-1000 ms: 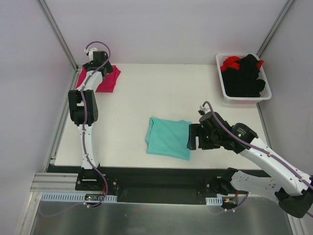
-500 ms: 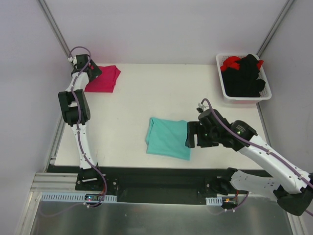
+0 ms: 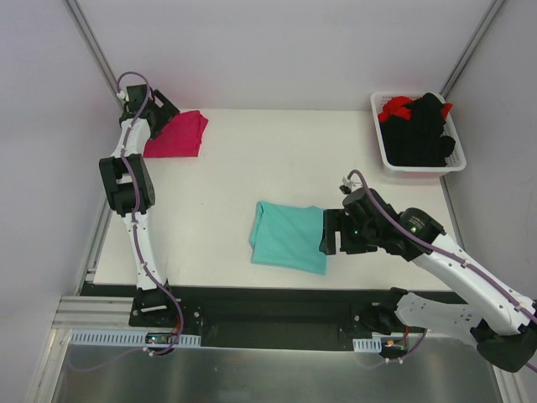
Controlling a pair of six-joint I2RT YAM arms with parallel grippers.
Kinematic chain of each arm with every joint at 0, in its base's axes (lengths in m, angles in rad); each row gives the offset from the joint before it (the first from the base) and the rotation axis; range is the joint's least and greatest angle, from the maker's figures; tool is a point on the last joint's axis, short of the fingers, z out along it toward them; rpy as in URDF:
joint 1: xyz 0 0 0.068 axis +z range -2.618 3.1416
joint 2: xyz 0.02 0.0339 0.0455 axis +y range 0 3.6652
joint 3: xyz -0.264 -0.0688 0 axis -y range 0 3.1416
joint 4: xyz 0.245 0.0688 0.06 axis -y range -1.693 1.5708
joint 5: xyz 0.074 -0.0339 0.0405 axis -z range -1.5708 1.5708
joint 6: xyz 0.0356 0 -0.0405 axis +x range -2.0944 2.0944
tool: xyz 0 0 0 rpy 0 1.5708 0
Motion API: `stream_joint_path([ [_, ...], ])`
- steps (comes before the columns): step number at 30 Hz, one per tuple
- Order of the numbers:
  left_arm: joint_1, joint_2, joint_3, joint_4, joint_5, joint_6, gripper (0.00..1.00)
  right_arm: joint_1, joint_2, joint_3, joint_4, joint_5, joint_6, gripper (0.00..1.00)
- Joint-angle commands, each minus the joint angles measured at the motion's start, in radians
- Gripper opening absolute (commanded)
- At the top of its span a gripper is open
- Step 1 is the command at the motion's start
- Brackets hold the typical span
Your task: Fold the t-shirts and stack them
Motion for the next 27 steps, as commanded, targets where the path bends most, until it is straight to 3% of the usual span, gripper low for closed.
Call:
stream_joint_path([
  [1, -0.009, -0.045, 0.042, 0.022, 0.042, -0.039, 0.99, 0.004, 0.009, 0.048, -0.029, 0.003, -0.002, 0.83],
  [10, -0.006, 0.013, 0.068, 0.073, 0.087, -0.077, 0.99, 0.004, 0.029, 0.063, -0.026, -0.003, -0.004, 0.83],
  [14, 0.0, 0.094, 0.085, 0.068, 0.145, -0.195, 0.99, 0.005, 0.031, 0.071, -0.027, -0.009, 0.002, 0.83],
  [27, 0.011, -0.057, -0.2, -0.105, 0.075, -0.341, 0.99, 0.005, -0.022, 0.114, -0.039, -0.035, 0.021, 0.84],
])
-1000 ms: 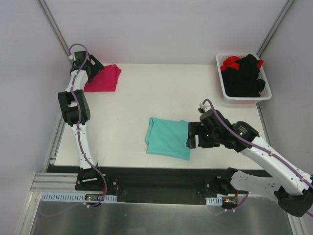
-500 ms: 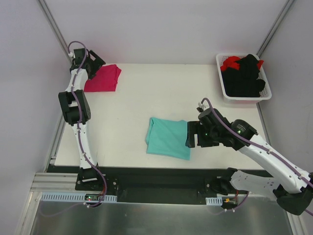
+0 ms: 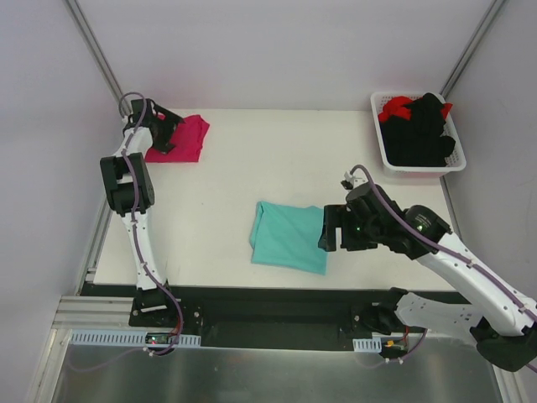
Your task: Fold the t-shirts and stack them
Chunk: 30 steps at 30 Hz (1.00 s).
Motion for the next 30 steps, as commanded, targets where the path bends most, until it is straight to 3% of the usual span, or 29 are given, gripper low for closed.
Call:
stream_joint_path([
  [1, 0.006, -0.124, -0.172, -0.151, -0.061, -0.039, 0.99, 0.005, -0.043, 0.055, -0.027, -0.026, 0.017, 0.83],
  [6, 0.004, -0.251, -0.306, -0.172, -0.071, -0.017, 0.99, 0.004, -0.085, 0.041, -0.021, -0.035, 0.023, 0.84],
  [12, -0.031, -0.458, -0.58, -0.177, -0.142, -0.036, 0.99, 0.005, -0.116, 0.029, 0.007, -0.065, 0.031, 0.84],
  [19, -0.158, -0.644, -0.867, -0.115, -0.199, -0.155, 0.99, 0.007, -0.18, 0.037, 0.01, -0.115, 0.023, 0.84],
  [26, -0.419, -0.619, -0.915, -0.085, -0.222, -0.309, 0.99, 0.01, -0.269, 0.041, -0.079, -0.088, 0.026, 0.85],
  [30, -0.514, -0.612, -0.915, -0.082, -0.245, -0.373, 0.99, 0.009, -0.297, 0.044, -0.102, -0.085, 0.038, 0.85],
])
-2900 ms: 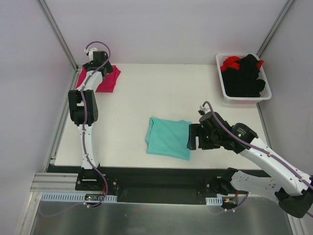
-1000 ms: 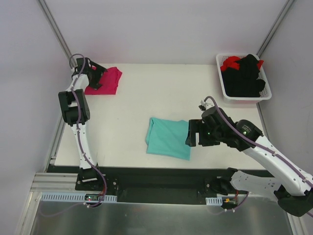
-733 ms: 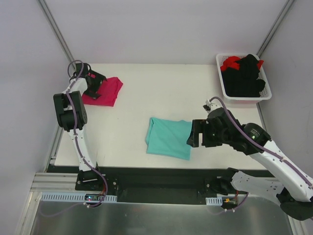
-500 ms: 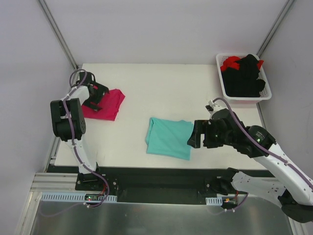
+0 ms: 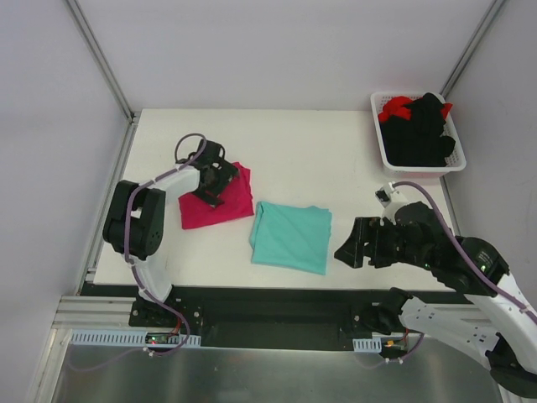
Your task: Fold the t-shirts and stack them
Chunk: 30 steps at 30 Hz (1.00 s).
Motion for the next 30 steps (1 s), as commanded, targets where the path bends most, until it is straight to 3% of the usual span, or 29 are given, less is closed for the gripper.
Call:
stream_joint_path([
  [1, -0.1, 0.016, -0.045, -0.03, -0.025, -0.125, 0.99, 0.004, -0.023, 0.027, -0.054, 0.005, 0.018, 0.85],
  [5, -0.137, -0.046, -0.113, -0.032, -0.034, -0.139, 0.99, 0.004, -0.025, 0.021, -0.049, 0.005, 0.024, 0.86],
  [12, -0.139, -0.295, -0.315, -0.047, -0.099, -0.104, 0.99, 0.005, -0.006, 0.043, -0.032, 0.003, 0.026, 0.86],
  [18, -0.137, -0.412, -0.34, -0.108, -0.143, -0.07, 0.99, 0.005, -0.01, 0.044, -0.026, -0.003, 0.038, 0.86],
  [30, -0.185, -0.367, -0.323, -0.111, -0.139, -0.125, 0.99, 0.012, 0.016, 0.046, -0.029, 0.005, 0.044, 0.87],
])
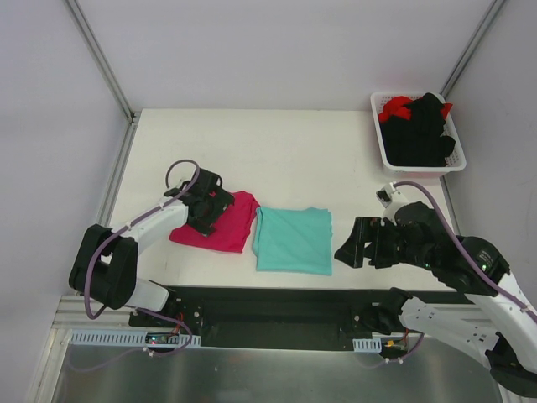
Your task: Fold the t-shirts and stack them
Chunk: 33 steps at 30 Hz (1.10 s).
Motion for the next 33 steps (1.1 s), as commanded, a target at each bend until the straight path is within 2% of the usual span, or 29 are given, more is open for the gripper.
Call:
stream_joint_path([
  [1, -0.046, 0.037, 0.022, -0.031, -0.034, -0.039, 0.99, 0.009, 0.029, 0.035, 0.006, 0.002, 0.01, 0.87],
  [17, -0.176, 0.209, 0.108, 0.028, -0.04, -0.137, 0.99, 0.009, 0.035, 0.061, -0.029, 0.002, 0.001, 0.88],
  [24, -0.178, 0.137, 0.089, 0.011, -0.075, -0.113, 0.99, 0.009, 0.032, 0.041, -0.023, 0.036, 0.004, 0.89],
  [33, -0.176, 0.005, 0.175, -0.179, -0.181, -0.001, 0.99, 0.01, 0.062, 0.001, 0.044, 0.039, -0.002, 0.9],
])
